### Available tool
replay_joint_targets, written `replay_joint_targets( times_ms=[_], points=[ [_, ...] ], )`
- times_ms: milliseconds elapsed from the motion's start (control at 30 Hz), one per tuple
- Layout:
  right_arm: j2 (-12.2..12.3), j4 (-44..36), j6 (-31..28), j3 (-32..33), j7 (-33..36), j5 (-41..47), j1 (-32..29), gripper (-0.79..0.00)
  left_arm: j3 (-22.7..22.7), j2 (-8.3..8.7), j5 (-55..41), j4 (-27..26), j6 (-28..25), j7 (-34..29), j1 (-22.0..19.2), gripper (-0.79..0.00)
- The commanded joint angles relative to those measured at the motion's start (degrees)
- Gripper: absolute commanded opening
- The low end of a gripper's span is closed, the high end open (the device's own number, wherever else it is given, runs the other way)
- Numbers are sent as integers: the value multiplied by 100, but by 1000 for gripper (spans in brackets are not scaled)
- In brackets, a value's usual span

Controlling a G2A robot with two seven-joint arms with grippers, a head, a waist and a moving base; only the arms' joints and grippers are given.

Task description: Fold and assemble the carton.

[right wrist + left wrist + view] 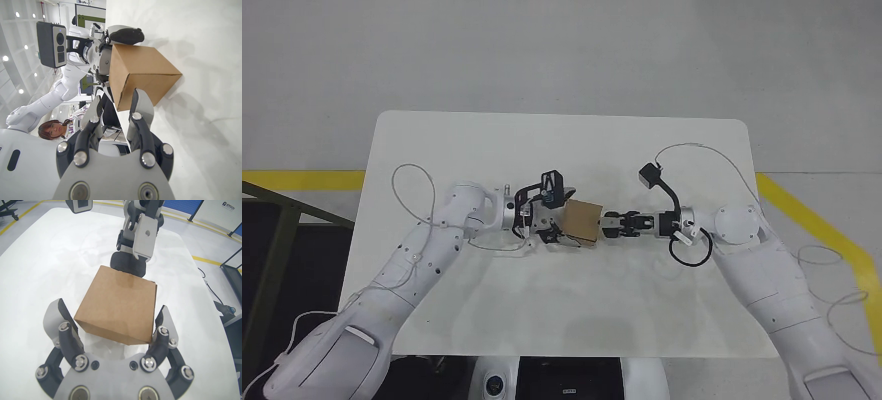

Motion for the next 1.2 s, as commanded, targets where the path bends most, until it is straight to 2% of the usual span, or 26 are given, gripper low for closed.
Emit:
replay_joint_targets(
  times_ms=[0,133,300,400,433,633,733,867,1000,1167],
  points=[
    [33,-77,-29,108,-23,-22,-72,-474,-67,69,-31,-94,0,-17,70,0],
    [99,-267,-105,315,-65,-89,-221,-449,-190,234,-353,-324,0,4,234,0],
    [168,-500,-408,551,-99,-193,-334,-400,-527,524,-1093,-736,0,24,431,0],
    [188,-565,-742,651,-172,-224,-335,-28,-833,663,-1478,-868,0,-137,482,0],
    [189,-563,-881,670,-207,-219,-327,0,-936,693,-1592,-879,0,-205,488,0],
    [163,-331,-1715,772,-834,-316,-206,0,-1245,744,-2310,-773,172,-642,347,0],
    [156,-189,-2110,883,-1401,-633,-171,0,-1367,748,-2617,-588,331,-842,168,0],
    [170,-95,-2618,1137,-2296,-1497,-137,0,-1489,747,-3077,-291,611,-1189,-44,0],
    [198,-309,-2676,1462,-3387,-2971,-219,0,-1481,734,-3991,62,711,-1917,-328,0],
    [222,-412,-2590,1884,-4592,-3850,-476,0,-1601,751,-4395,289,733,-2276,-587,0]
  ],
)
